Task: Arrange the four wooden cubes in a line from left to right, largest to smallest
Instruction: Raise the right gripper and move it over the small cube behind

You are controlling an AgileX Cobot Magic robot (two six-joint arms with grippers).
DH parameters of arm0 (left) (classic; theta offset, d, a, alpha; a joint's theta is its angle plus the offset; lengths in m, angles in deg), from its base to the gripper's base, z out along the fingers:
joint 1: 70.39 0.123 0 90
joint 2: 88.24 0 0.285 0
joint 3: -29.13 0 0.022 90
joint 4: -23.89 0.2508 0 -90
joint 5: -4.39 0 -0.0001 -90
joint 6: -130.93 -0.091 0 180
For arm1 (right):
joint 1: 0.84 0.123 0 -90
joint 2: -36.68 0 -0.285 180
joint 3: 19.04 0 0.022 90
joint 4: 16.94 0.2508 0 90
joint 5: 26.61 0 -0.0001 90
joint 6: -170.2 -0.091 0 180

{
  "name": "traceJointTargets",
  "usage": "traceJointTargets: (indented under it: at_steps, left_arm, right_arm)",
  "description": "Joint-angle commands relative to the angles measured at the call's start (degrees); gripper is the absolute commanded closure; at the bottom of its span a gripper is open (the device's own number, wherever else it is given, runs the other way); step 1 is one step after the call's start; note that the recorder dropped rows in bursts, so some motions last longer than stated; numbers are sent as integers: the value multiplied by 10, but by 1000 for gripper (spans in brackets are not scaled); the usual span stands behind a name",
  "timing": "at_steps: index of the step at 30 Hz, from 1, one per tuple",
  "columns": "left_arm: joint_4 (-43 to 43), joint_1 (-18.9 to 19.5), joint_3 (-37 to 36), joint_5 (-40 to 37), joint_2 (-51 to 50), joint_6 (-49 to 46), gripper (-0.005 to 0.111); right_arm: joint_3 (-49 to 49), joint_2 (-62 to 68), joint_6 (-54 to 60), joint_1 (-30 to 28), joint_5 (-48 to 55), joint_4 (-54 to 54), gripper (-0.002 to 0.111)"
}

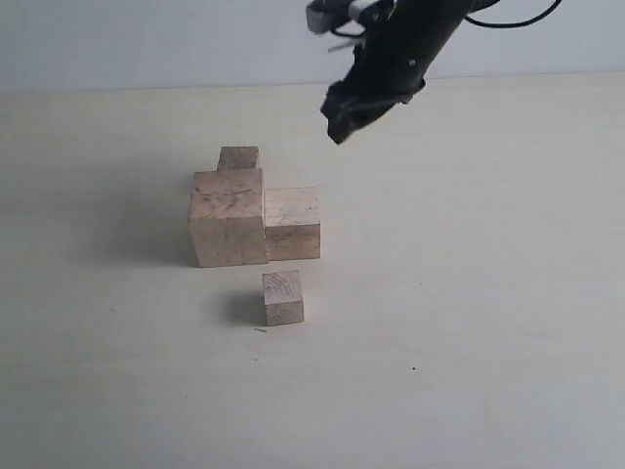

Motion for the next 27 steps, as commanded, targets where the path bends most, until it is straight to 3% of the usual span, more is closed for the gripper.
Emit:
traceJointTargets:
  at_steps: [1, 5, 13, 20, 27]
  left_arm:
    - [-3, -4, -2, 7, 4, 0, 107]
    - [-3, -4, -2, 7, 4, 0, 107]
    - [-3, -4, -2, 7, 4, 0, 107]
    - [-3, -4, -2, 7, 4, 0, 107]
    - [-3, -4, -2, 7, 4, 0, 107]
  right_arm:
    - [50, -8, -104, 20, 15, 79, 46]
    - [105, 3, -153, 58, 10, 58, 46]
    - [239, 91, -361, 130, 8, -82, 46]
    - [354, 189, -472, 136, 28, -101, 46]
    - [388, 251, -493, 136, 61, -118, 46]
